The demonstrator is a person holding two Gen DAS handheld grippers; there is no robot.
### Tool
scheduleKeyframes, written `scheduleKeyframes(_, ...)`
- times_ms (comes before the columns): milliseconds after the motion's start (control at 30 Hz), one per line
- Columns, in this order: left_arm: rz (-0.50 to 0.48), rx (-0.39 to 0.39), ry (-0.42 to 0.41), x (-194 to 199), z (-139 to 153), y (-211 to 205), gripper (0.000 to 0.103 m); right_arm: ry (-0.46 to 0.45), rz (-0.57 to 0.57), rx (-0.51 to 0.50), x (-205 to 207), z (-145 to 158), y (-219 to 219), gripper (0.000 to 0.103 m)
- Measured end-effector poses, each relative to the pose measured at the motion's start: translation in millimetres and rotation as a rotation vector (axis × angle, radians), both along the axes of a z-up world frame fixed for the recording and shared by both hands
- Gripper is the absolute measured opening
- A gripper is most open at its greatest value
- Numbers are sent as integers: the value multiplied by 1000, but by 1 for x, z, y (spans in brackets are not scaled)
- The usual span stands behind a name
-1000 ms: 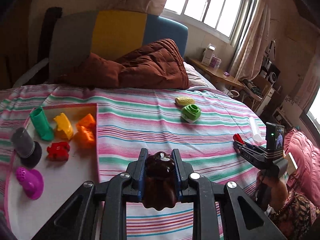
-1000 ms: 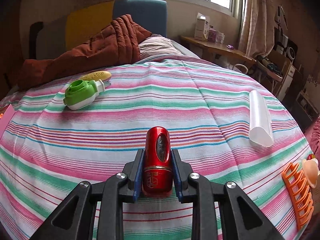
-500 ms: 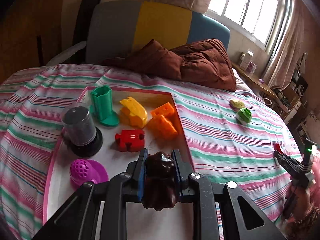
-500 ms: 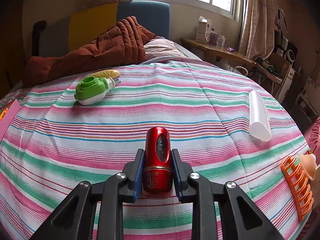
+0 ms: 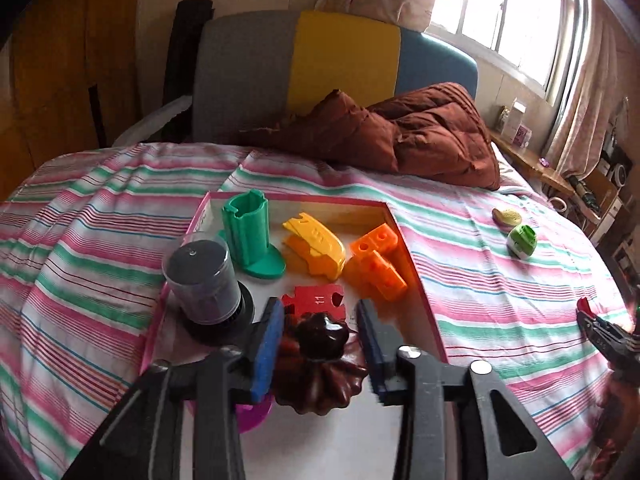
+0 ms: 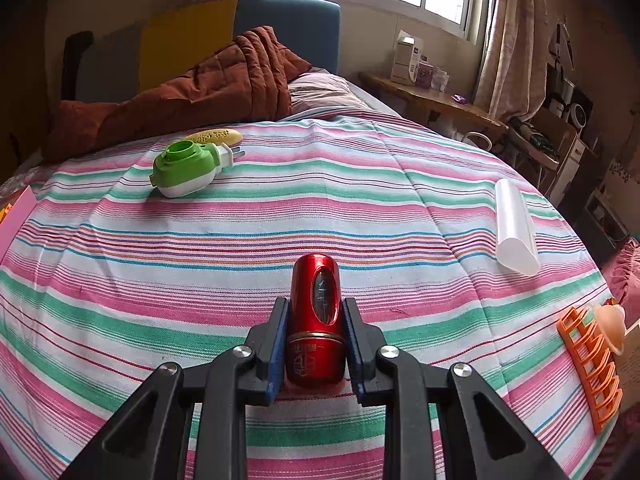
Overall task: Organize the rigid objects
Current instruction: 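Carry the brown pumpkin toy into the tray and open the left tool, then carry the red cylinder into the tray and open the right tool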
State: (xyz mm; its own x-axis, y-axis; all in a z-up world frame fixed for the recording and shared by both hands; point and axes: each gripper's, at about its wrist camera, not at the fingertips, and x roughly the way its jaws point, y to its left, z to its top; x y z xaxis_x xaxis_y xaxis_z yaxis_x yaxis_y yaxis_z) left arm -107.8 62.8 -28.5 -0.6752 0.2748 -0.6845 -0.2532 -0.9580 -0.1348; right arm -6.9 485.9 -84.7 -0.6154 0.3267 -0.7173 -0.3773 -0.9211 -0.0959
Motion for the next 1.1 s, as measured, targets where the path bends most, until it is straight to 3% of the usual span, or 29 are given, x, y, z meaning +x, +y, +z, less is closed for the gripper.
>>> scheduleKeyframes(167, 11, 28, 43, 23, 5, -4, 72, 3, -2, -2, 1, 0, 0, 25)
scheduleKeyframes(400, 32, 85, -16, 45, -4, -7, 92, 18, 2, -34, 8, 3, -3, 25)
scheduleKeyframes(733, -25, 24, 41, 73, -8, -4, 96, 54, 57, -194, 21, 14, -40, 25)
scheduleKeyframes(1100, -32, 8, 81, 88, -12, -18, 97, 59, 246, -417, 6, 25, -142, 25)
